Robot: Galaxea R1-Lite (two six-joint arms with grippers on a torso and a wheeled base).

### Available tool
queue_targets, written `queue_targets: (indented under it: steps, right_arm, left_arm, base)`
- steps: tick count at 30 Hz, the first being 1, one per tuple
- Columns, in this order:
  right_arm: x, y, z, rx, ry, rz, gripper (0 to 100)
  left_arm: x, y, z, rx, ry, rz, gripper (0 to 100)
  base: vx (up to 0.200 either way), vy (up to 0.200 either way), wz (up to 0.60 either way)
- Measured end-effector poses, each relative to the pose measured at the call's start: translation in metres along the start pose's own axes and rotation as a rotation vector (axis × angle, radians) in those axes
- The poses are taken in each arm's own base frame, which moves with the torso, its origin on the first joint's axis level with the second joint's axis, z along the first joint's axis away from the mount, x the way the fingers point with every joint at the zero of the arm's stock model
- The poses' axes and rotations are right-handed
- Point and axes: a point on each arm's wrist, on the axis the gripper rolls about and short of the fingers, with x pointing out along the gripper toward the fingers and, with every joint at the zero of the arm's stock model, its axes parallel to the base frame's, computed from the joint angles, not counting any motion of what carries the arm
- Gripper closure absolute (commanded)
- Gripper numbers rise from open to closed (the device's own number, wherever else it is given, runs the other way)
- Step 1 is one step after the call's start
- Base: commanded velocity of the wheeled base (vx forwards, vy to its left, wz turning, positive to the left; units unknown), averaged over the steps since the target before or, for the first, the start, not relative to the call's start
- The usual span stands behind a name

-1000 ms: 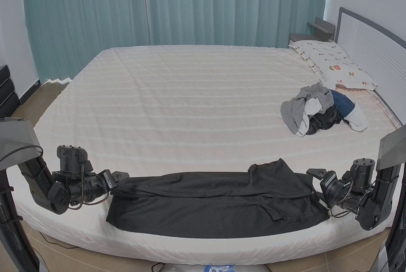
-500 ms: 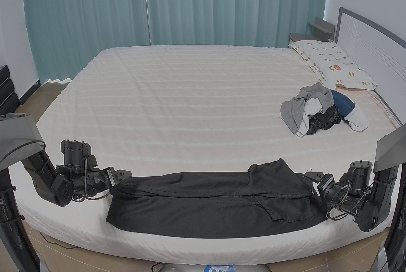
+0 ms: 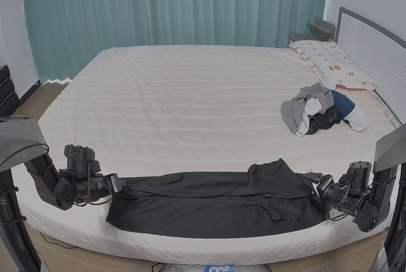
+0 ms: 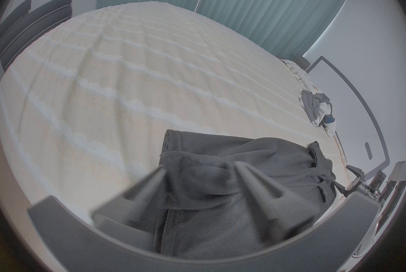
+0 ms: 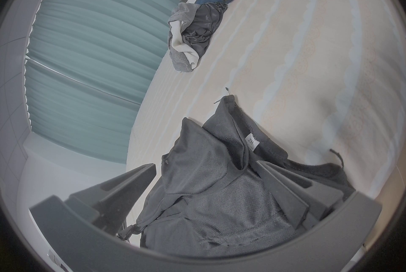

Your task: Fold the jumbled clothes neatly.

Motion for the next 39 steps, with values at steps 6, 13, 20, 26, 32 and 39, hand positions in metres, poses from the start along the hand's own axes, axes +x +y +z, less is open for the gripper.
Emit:
queue_targets:
  steps: [6, 13, 20, 26, 32, 39]
  right_arm:
    - [0.000, 0.000, 0.000, 0.000, -0.003, 0.001, 0]
    - [-0.003, 0.008, 0.003, -0.008, -0.021, 0.029, 0]
    - [-0.002, 0.023, -0.003, -0.041, -0.013, 0.073, 0]
    - [0.010, 0.033, -0.009, -0.059, 0.013, 0.041, 0]
    - [0.025, 0.045, -0.014, -0.074, 0.046, -0.027, 0]
    - [0.040, 0.060, -0.022, -0.100, 0.042, -0.071, 0]
  left_arm:
    - [-0.006, -0.001, 0.005, -0.012, -0.022, -0.004, 100]
    - [-0.018, -0.007, 0.017, -0.135, -0.078, -0.042, 100]
    - [-0.029, -0.015, 0.028, -0.186, -0.123, -0.091, 100]
    - [-0.032, -0.018, 0.032, -0.208, -0.141, -0.128, 100]
    - [-0.035, -0.017, 0.033, -0.219, -0.157, -0.168, 100]
    - [-0.035, -0.015, 0.032, -0.226, -0.157, -0.176, 100]
  base:
    - [0.000, 0.000, 0.00]
    - [0.000, 0.000, 0.00]
    - [0.000, 0.000, 0.00]
    - [0.000, 0.000, 0.00]
    - [0.000, 0.000, 0.00]
    - [0.000, 0.000, 0.00]
